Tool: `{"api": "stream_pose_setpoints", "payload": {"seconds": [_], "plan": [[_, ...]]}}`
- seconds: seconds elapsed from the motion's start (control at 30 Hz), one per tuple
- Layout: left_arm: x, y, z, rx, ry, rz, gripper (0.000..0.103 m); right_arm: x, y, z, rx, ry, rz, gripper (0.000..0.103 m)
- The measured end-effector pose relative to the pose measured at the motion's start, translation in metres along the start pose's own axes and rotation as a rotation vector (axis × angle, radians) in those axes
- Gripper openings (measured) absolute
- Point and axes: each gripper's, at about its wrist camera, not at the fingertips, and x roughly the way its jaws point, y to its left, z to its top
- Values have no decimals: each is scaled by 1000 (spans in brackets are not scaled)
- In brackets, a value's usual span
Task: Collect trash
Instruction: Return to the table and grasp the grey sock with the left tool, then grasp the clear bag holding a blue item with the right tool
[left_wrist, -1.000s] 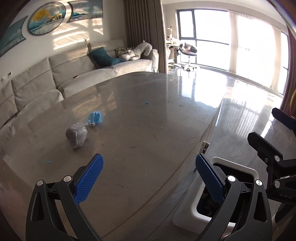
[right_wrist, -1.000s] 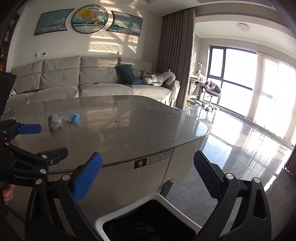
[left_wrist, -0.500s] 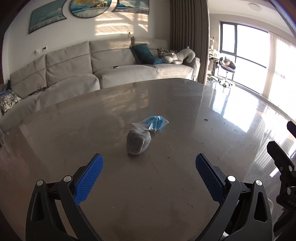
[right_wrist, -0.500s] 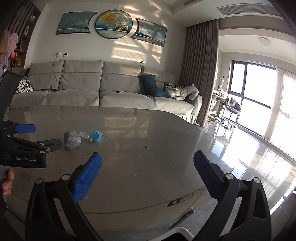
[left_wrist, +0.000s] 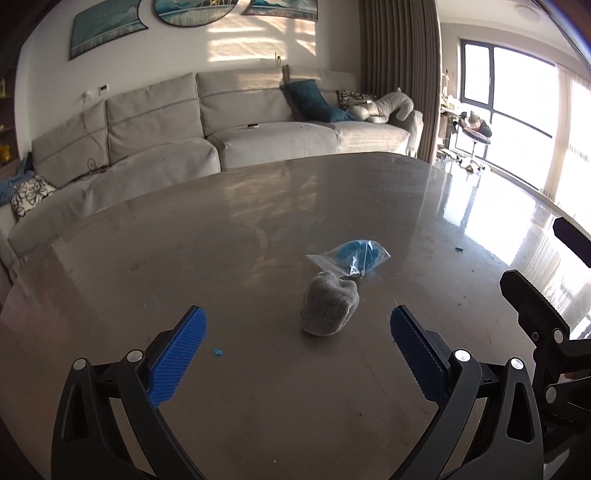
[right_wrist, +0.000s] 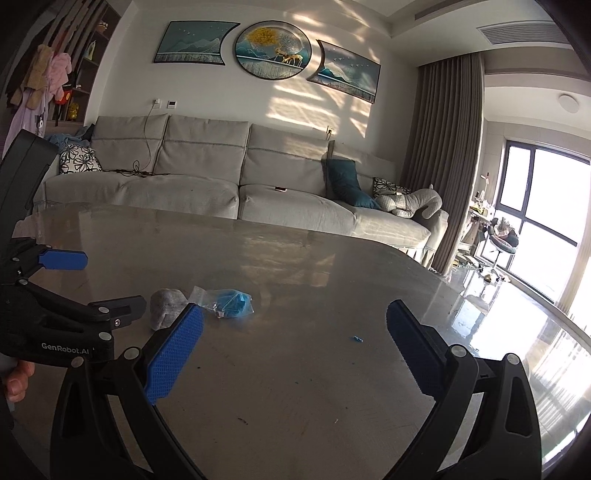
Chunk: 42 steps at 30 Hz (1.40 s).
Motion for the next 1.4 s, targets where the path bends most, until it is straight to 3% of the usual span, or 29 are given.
{"api": "stream_pose_setpoints", "payload": {"seconds": [0.13,0.5,0.57,0.63,0.73,0.97,1.13,1.4], "plan": [[17,-1,4,41,32,33,98,15,-3,3,19,15,15,99],[59,-7,11,88,107,-8,96,36,-4,0,57,44,40,99],[69,-7,13,92,145,-23,78,37,-5,-2,57,49,41,99],[77,-5,14,75,184,-92,27,40,-5,-2,62,58,44,99],[74,-14,15,155,176,-61,17,43,-5,-2,70,75,51,99],[58,3,23,97,150,1,17,68,16,11,16,202,107,99],[53,20,36,52,115,32,17,81,30,34,53,176,143,99],[68,38,45,1,119,36,17,120,42,43,100,280,161,99]]}}
